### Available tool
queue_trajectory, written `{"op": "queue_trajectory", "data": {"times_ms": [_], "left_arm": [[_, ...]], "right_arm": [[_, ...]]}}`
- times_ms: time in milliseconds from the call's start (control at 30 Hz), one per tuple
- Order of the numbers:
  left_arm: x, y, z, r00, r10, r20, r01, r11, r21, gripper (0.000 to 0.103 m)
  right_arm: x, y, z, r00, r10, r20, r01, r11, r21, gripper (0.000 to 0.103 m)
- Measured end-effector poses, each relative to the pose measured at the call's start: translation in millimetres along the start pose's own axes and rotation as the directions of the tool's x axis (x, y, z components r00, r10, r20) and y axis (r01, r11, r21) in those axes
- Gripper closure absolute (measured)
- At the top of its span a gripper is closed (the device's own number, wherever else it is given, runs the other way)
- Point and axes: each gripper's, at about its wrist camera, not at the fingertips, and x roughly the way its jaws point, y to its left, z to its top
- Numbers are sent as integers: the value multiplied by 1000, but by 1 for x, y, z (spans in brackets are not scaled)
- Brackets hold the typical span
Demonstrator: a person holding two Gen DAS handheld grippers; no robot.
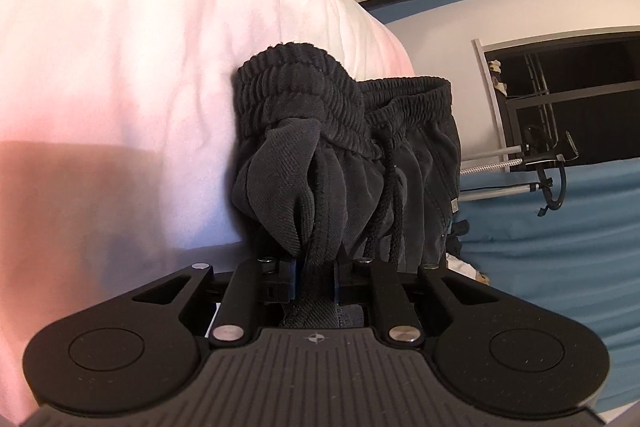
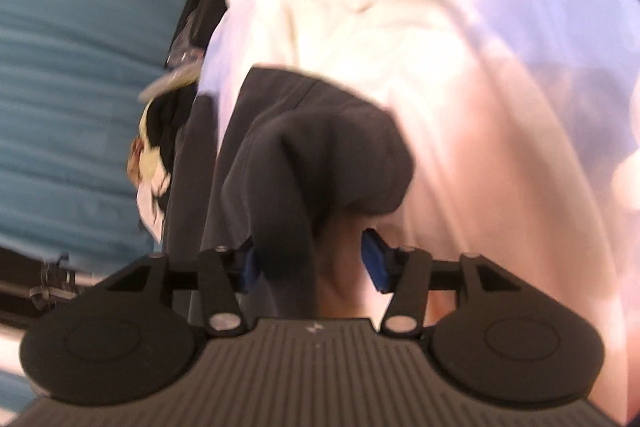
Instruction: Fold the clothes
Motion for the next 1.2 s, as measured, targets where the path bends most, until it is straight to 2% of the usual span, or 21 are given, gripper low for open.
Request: {"op": "queue_trajectory", "data": {"times_ms": [33,200,267,300,333,400,500,567,633,667,700,767,833,900,933,1000,1100,1200], "left_arm": [[0,0,0,1000,3,2,-3,1000,2,87],[9,-2,1,1000,23,0,-23,1000,4,85],[11,-2,0,1000,31,0,-31,1000,1,84],[12,-2,0,1000,29,3,-29,1000,2,85],[11,-3,-1,1000,25,9,-25,1000,9,85],[6,-5,-3,1000,11,28,-12,999,30,85],[-5,-12,-4,996,-61,61,59,997,45,87],[-17,-16,-2,990,-132,56,131,991,29,88],[-28,-16,2,980,-194,46,195,981,-1,88],[-32,-16,5,981,-188,44,188,982,5,88],[-36,-15,8,983,-181,42,181,983,12,88],[-41,-11,12,990,-141,24,140,989,41,88],[-38,0,12,996,-89,-16,89,996,24,88],[-33,8,10,1000,-1,-25,1,1000,15,88],[-31,10,9,999,36,-28,-35,999,16,88],[-26,10,7,997,74,-25,-73,996,42,88],[-24,2,3,994,110,-10,-108,988,109,87],[-26,-2,2,993,122,-4,-120,985,128,82]], "right_arm": [[-2,-5,3,999,-17,29,17,1000,1,48],[13,-11,23,993,30,113,-37,997,61,47],[10,-18,29,986,86,141,-98,992,76,47],[7,-22,33,981,115,155,-127,989,75,53],[4,-25,37,975,142,170,-156,985,71,73],[5,-14,49,958,207,198,-215,977,15,93],[-5,7,59,914,340,221,-326,940,-97,95],[-27,26,56,873,399,280,-338,910,-241,96],[-44,34,57,814,461,354,-355,877,-325,96],[-48,35,57,802,461,379,-336,874,-352,96],[-47,34,58,818,421,393,-279,887,-369,96],[-34,22,66,880,289,376,-162,929,-333,96],[-19,-3,74,936,118,330,-64,984,-169,96],[-9,-31,77,961,-35,275,44,999,-26,95],[-4,-44,79,965,-105,241,98,994,39,95],[-2,-54,81,965,-146,216,136,989,61,95],[-3,-42,80,957,-178,227,194,980,-49,94],[-4,-32,75,947,-199,251,232,966,-111,85]]}}
